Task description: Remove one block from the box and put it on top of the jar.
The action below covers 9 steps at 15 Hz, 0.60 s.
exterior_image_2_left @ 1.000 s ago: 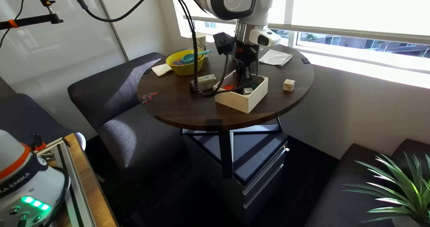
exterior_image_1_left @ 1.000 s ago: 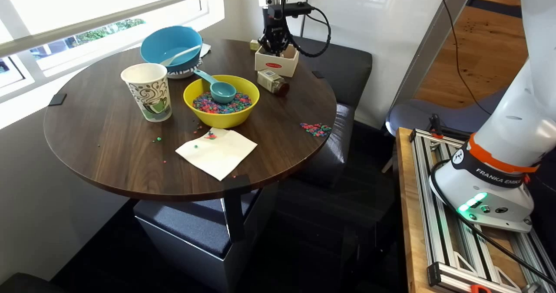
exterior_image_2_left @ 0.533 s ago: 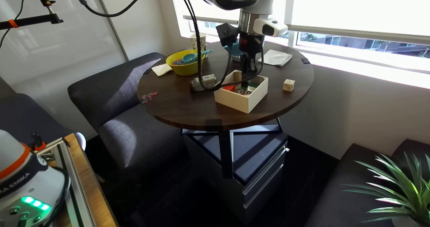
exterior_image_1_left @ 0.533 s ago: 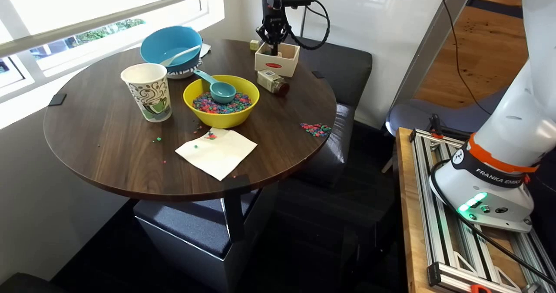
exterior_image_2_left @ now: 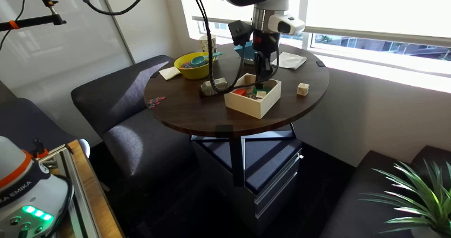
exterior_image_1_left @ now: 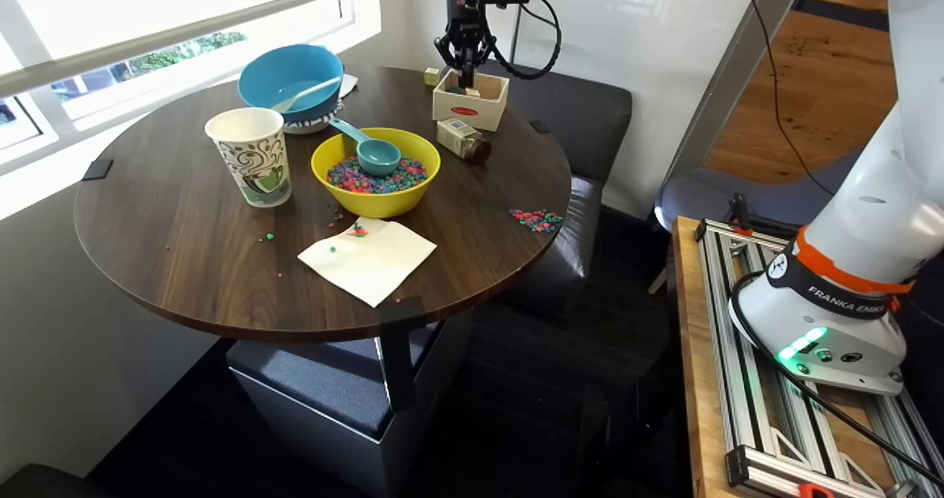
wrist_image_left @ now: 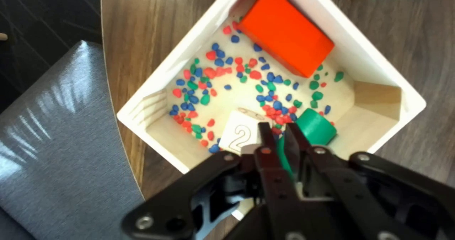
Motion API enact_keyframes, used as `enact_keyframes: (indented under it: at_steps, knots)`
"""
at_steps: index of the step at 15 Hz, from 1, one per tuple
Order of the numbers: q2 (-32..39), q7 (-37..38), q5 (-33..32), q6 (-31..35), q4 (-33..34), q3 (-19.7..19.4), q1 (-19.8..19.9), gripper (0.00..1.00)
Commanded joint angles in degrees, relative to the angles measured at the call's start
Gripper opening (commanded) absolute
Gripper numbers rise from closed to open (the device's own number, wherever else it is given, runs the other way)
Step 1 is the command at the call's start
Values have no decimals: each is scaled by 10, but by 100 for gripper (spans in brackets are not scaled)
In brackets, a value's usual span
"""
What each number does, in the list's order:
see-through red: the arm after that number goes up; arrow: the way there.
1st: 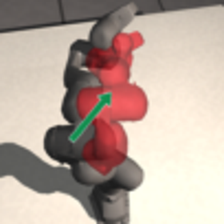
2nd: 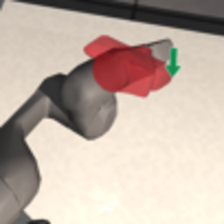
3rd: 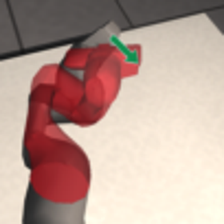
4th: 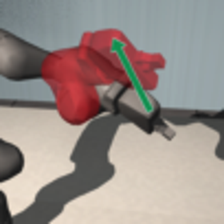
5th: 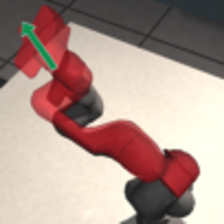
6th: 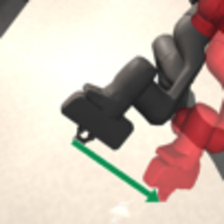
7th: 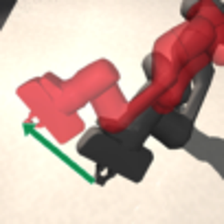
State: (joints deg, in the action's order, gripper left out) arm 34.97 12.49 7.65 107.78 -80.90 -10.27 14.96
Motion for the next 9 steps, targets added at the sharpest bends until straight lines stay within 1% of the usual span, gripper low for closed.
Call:
enact_keyframes:
  at_steps: [1,2,3,4,5,8,9]
  knots:
    - [-17,8,-7,-1,-18,-7,-2,49]
    - [-23,14,-8,5,-25,-10,-3,55]
    - [-26,24,-6,13,-31,-13,-3,64]
    - [-25,26,-6,11,-31,-14,-2,71]
    - [-19,31,-7,9,-29,-17,-1,80]
    - [-6,35,1,-1,-25,-19,6,99]
    - [-6,38,2,-1,-29,-19,6,100]
